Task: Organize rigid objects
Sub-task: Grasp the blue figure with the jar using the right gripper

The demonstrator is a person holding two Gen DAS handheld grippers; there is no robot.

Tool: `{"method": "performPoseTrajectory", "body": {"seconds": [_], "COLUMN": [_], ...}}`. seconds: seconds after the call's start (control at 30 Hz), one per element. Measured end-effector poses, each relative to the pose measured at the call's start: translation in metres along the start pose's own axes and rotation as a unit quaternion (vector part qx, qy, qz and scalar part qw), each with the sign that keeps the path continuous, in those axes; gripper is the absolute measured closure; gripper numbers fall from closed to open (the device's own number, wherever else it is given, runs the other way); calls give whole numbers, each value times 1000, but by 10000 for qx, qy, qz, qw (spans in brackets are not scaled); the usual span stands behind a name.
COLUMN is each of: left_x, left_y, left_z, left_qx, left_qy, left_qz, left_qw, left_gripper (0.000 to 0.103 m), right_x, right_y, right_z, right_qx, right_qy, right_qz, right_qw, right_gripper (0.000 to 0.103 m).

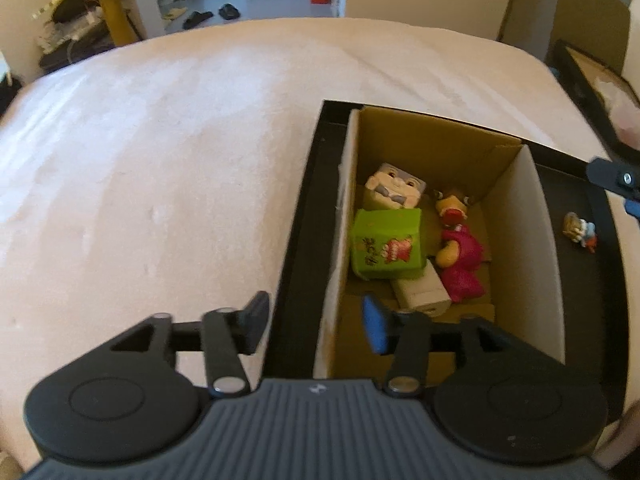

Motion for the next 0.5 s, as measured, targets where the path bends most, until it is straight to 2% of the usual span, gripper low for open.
{"method": "performPoseTrajectory", "body": {"seconds": [0.1,0.4,0.5], "left_x": [6,10,10], "left_y": [-3,-16,-23], "left_z": [-6,-22,-26], "left_qx": [-8,-1,-28], "left_qy": [-83,-144,-129], "left_qz": [-133,-350,-338], "left_qw": [9999,9993,9993], "left_gripper": [37,30,29], "right_x": [-8,-26,-30], "right_y": [-16,-60,-73], "right_z": [3,9,14], "right_qx": [-248,-837,-1053], "right_qy": [20,69,59], "right_qz": [178,506,669], "right_qw": [9995,9952,9922], "right_gripper": [19,17,13]}}
Point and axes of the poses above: each gripper's, at about its wrist camera, not at the fingertips, and x roughly against the way its jaws point, y to its left, z to its underside, the point moved 3 cm from there along -x, roughly the way its jaws point, and after that the axes turned 3 degrees about -x, right-handed, at the moved point
